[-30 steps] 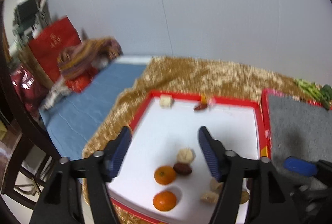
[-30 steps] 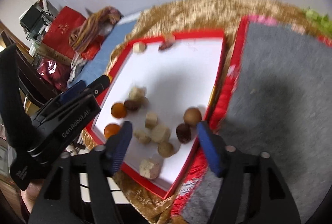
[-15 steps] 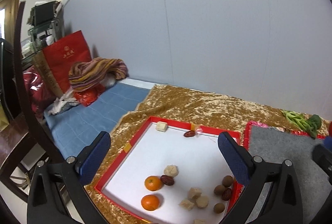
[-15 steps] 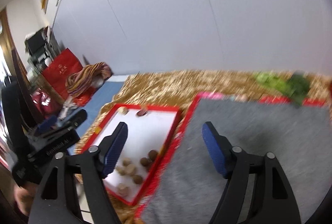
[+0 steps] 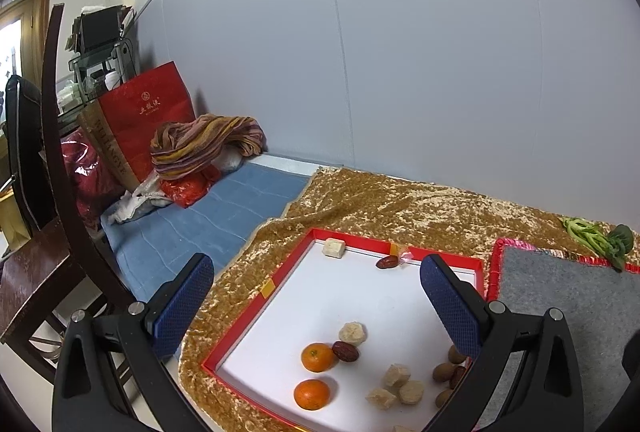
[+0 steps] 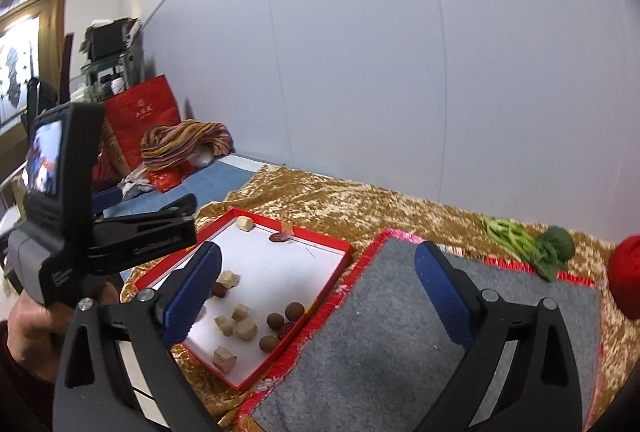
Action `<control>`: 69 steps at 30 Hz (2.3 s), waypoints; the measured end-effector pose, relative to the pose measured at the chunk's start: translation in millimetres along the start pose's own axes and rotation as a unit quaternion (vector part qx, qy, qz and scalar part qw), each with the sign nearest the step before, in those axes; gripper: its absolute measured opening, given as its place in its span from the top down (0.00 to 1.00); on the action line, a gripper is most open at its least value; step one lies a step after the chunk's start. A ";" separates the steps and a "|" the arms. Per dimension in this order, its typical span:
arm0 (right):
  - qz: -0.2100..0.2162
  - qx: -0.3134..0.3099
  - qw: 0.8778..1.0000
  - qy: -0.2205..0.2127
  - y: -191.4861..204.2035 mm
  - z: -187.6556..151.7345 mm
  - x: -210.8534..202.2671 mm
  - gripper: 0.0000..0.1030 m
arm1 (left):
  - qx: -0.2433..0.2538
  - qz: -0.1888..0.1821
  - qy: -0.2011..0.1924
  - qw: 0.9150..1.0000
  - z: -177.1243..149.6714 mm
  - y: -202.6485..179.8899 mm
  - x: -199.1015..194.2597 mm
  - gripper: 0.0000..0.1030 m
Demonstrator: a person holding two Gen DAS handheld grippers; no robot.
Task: Organize fruits
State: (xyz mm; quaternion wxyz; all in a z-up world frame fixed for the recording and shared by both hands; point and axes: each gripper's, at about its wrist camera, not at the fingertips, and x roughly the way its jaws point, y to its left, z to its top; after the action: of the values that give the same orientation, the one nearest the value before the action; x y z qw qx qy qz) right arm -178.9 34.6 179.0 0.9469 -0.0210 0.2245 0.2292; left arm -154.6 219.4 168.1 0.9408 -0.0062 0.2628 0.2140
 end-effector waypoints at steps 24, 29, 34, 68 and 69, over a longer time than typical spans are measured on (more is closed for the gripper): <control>0.013 -0.033 0.999 -0.034 32.4 0.3 -4.7 0.00 | -0.003 0.005 -0.006 1.000 0.7 11.8 0.8 0.00; 0.015 -0.031 0.999 -0.031 34.6 0.1 -3.8 0.00 | -0.004 -0.006 -0.003 1.000 2.4 16.5 3.2 0.00; 0.010 -0.031 0.999 -0.022 35.0 -1.2 -3.2 0.00 | 0.009 0.016 -0.041 0.999 5.5 26.9 -2.5 0.00; 0.027 0.035 0.998 0.043 37.5 -21.4 -1.2 0.00 | -0.024 0.048 -0.023 0.998 -21.6 58.2 -20.7 0.00; 0.029 0.038 0.998 0.046 37.3 -21.4 0.6 0.00 | -0.024 0.048 -0.022 0.998 -21.8 58.5 -20.5 0.00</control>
State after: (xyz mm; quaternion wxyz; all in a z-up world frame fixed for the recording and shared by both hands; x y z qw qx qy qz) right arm -203.9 65.1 161.8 0.9287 0.0112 0.2766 0.2466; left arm -204.8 261.7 165.4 0.9346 -0.0115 0.2369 0.2651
